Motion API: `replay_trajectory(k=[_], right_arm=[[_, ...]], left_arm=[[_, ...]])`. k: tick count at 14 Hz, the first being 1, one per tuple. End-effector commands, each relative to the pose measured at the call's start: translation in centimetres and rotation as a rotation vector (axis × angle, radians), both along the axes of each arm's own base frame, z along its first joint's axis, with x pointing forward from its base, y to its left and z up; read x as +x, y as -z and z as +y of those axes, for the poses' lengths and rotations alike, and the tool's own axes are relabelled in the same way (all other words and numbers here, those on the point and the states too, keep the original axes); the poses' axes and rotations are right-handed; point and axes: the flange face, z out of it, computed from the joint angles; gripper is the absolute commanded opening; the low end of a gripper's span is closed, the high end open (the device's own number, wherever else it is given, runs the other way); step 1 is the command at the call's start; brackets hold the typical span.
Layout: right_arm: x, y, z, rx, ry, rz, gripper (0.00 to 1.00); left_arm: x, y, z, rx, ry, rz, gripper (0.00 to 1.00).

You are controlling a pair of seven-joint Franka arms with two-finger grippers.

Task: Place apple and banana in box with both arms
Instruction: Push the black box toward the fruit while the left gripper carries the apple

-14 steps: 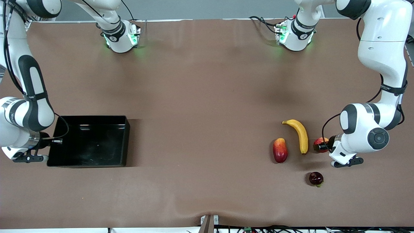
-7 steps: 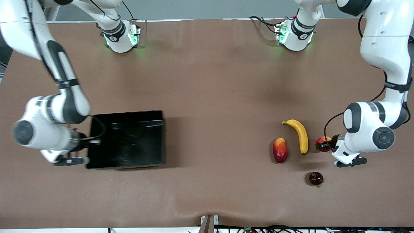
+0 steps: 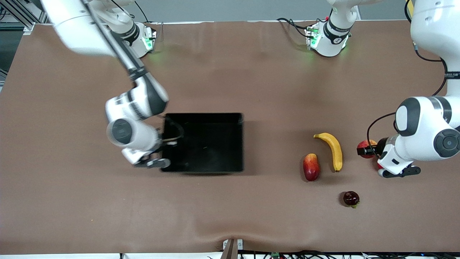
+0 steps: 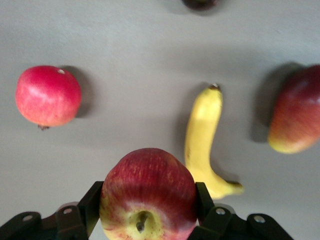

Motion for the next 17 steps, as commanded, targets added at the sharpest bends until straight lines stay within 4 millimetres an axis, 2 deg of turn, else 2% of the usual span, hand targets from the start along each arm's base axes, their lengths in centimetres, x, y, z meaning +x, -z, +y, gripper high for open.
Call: replay_trajectory(k=[1, 3, 7, 9, 11, 12, 13, 14, 15, 17], right_arm=[[-3.3, -0.7, 3.8, 0.006, 0.021, 0.017, 0.0], [-5.8, 0.1, 6.5, 0.017, 0.036, -0.021, 0.0], [-8.9, 2.4, 10.0, 0.046, 0.149, -0.082, 0.0], [-9.4, 2.8, 11.0, 0.066, 0.204, -0.107, 0.0], [-9.8, 3.2, 11.6, 0.067, 0.198, -0.105, 0.0], [-9.9, 3.4, 11.7, 0.065, 0.198, -0.102, 0.13], [-9.9, 3.5, 11.7, 0.061, 0.186, -0.106, 0.88], [-10.1, 3.5, 12.0, 0.059, 0.182, -0.105, 1.0], [-10.1, 3.5, 12.0, 0.056, 0.174, -0.103, 1.0], [-10.0, 3.4, 11.9, 0.056, 0.171, -0.104, 1.0]], left_arm=[[-1.4, -2.6, -2.1, 0.006, 0.0, 0.021, 0.0], [-1.9, -3.5, -4.2, 0.008, -0.017, 0.032, 0.0], [-2.9, -3.7, -9.1, 0.014, -0.071, 0.048, 0.0], [-3.6, -3.7, -12.2, 0.016, -0.107, 0.052, 0.0], [-4.7, -3.5, -16.6, 0.025, -0.146, 0.059, 0.0], [-5.2, -3.1, -19.0, 0.034, -0.169, 0.06, 0.0], [-5.8, -2.6, -21.3, 0.047, -0.198, 0.06, 0.0], [-6.3, -2.3, -23.4, 0.054, -0.226, 0.053, 0.0], [-6.7, -2.3, -25.0, 0.055, -0.254, 0.041, 0.0], [-7.2, -1.9, -26.7, 0.057, -0.294, 0.031, 0.0]])
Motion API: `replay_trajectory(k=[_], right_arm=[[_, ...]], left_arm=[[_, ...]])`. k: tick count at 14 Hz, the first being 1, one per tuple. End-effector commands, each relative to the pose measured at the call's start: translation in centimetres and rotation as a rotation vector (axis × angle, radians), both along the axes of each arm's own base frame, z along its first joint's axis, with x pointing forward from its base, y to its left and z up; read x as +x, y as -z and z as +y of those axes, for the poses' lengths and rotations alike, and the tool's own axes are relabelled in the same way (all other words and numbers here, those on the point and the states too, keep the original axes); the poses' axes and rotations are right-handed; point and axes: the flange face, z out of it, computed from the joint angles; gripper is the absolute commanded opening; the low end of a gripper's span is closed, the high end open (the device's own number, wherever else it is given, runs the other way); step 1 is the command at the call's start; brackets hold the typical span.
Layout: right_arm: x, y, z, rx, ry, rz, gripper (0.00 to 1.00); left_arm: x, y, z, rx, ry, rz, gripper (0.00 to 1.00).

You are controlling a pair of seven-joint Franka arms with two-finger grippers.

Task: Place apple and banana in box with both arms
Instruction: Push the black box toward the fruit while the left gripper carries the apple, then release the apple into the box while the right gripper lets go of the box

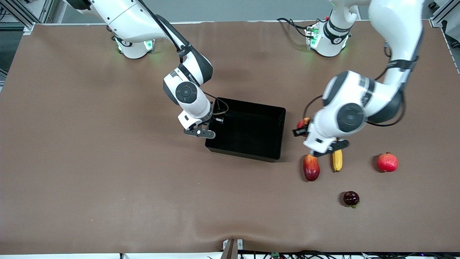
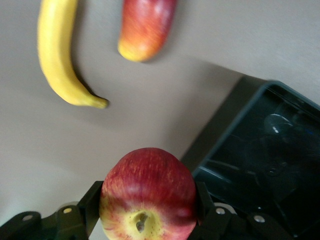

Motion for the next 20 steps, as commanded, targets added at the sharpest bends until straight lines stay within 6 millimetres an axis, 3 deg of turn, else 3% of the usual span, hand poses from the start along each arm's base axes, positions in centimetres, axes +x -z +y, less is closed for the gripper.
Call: replay_trajectory(k=[1, 6, 10, 16, 17, 19, 20], right_arm=[[-0.1, -1.1, -0.2, 0.002, 0.006, -0.009, 1.0], [2.1, -5.5, -2.0, 0.016, 0.037, -0.069, 1.0], [6.2, -7.0, -7.9, 0.019, -0.017, -0.118, 1.0], [8.8, -7.6, -12.4, 0.016, -0.083, -0.151, 1.0], [9.5, -7.6, -13.9, 0.014, -0.104, -0.158, 1.0], [11.0, -8.1, -17.7, 0.008, -0.15, -0.18, 1.0], [11.5, -9.2, -19.5, 0.005, -0.155, -0.197, 1.0]], left_arm=[[-0.3, 0.7, -2.2, 0.001, -0.074, -0.026, 0.0], [-2.3, 4.2, -9.4, -0.009, -0.216, -0.072, 0.0], [-3.1, 8.9, -11.3, 0.023, -0.224, -0.081, 0.0], [-4.0, 15.1, -12.9, 0.029, -0.251, -0.073, 0.0], [-4.1, 15.6, -12.8, 0.034, -0.249, -0.071, 0.17], [-3.8, 15.2, -12.5, 0.036, -0.247, -0.083, 1.0], [-3.5, 14.0, -12.6, 0.032, -0.245, -0.098, 1.0]])
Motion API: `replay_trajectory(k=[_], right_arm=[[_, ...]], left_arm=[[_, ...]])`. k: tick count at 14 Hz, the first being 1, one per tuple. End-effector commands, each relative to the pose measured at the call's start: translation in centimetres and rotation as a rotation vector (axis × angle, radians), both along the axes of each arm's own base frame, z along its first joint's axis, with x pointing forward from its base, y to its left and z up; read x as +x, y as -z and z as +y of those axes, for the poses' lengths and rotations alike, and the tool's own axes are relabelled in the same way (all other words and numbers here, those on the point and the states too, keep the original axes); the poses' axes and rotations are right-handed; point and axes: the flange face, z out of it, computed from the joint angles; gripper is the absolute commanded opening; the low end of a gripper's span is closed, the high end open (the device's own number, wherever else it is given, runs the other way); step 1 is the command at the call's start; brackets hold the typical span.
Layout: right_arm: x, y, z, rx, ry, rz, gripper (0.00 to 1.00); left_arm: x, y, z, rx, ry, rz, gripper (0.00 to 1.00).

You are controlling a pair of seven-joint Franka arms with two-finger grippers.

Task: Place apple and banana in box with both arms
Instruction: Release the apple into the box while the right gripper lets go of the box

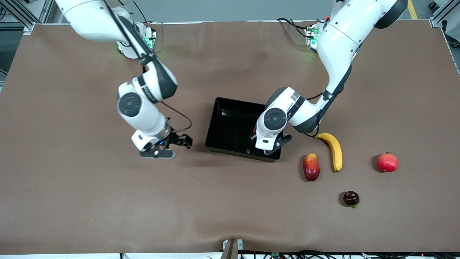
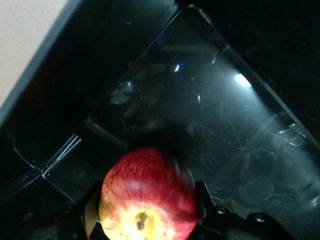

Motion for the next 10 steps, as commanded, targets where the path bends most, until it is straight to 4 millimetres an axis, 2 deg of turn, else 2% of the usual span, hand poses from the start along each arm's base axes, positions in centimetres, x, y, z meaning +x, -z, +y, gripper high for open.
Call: replay_trajectory(k=[1, 2, 4, 5, 7, 8, 9, 10], right_arm=[[1.0, -3.3, -5.1, -0.015, -0.034, -0.026, 1.0], [1.0, -4.7, -7.0, -0.031, -0.043, -0.002, 1.0], [0.8, -7.3, -10.3, -0.049, -0.029, 0.02, 1.0], [0.8, -8.4, -12.2, -0.057, -0.026, 0.028, 1.0], [0.5, -10.7, -15.6, -0.072, -0.038, 0.037, 1.0], [0.3, -11.8, -17.7, -0.079, -0.038, 0.046, 1.0], [0.0, -13.1, -19.5, -0.085, -0.044, 0.037, 1.0], [-0.4, -14.6, -20.7, -0.089, -0.045, 0.032, 1.0]], left_arm=[[0.7, -2.7, 0.1, 0.015, -0.003, -0.056, 1.0], [1.2, -5.1, 0.9, 0.024, -0.004, -0.068, 1.0], [2.5, -11.3, 2.5, 0.042, 0.035, -0.094, 1.0], [3.2, -14.0, 4.2, 0.048, 0.073, -0.102, 1.0], [4.8, -17.8, 9.3, 0.049, 0.123, -0.095, 1.0], [5.4, -19.0, 12.0, 0.053, 0.168, -0.079, 1.0], [6.7, -19.1, 15.3, 0.043, 0.204, -0.068, 1.0], [7.3, -18.4, 17.7, 0.041, 0.217, -0.049, 1.0]])
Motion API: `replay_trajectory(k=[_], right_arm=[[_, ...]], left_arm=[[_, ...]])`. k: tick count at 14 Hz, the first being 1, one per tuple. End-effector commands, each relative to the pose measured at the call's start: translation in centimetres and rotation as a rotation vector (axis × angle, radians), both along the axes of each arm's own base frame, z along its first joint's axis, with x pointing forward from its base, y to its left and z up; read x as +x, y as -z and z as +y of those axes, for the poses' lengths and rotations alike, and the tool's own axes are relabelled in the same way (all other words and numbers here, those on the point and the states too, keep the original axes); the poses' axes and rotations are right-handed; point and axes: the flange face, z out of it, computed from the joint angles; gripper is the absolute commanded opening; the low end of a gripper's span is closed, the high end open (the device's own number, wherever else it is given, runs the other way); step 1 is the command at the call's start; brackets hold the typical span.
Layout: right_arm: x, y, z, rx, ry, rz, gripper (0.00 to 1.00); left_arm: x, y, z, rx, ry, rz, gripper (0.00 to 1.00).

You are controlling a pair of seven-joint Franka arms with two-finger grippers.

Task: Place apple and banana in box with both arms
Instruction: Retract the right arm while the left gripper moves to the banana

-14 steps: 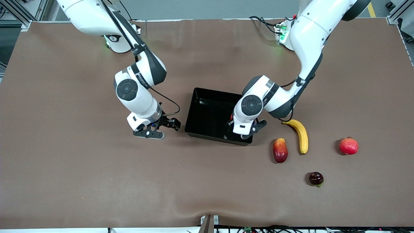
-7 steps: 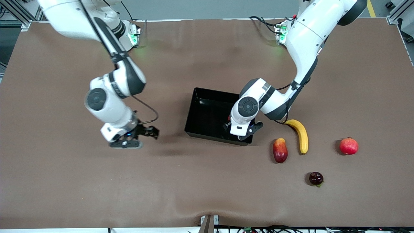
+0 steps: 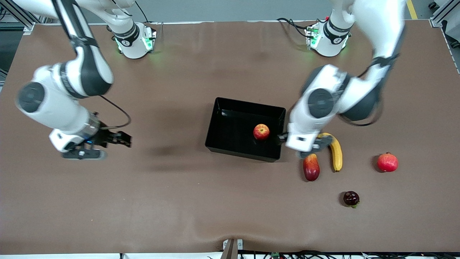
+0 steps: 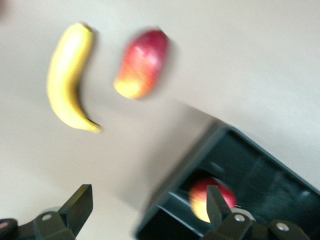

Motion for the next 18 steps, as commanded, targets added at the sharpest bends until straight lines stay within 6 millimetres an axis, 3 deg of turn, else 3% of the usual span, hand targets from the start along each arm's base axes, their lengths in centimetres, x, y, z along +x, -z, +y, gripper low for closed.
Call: replay_trajectory(k=[1, 4, 8, 13, 16, 18], right_arm=[[-1.9, -4.0, -2.9, -0.016, -0.005, -0.006, 1.0], [-3.9, -9.1, -2.8, -0.027, 0.007, 0.016, 1.0], [-4.5, -15.4, -3.7, -0.028, 0.016, 0.045, 1.0], [-6.0, -19.4, -4.6, -0.035, 0.028, 0.065, 1.0], [-7.7, -21.1, -6.0, -0.043, 0.055, 0.072, 1.0], [-8.1, -21.0, -6.3, -0.045, 0.059, 0.102, 1.0]], left_arm=[[0.8, 2.9, 6.1, 0.005, 0.033, 0.072, 1.0], [1.9, 8.6, 12.1, -0.003, -0.024, 0.115, 1.0], [1.2, 15.5, 15.8, -0.006, -0.027, 0.034, 1.0], [0.5, 19.8, 19.0, 0.009, -0.027, 0.037, 1.0], [-0.1, 21.4, 18.9, -0.001, -0.023, 0.049, 0.97], [-0.1, 21.5, 18.9, -0.003, -0.026, 0.052, 0.11]])
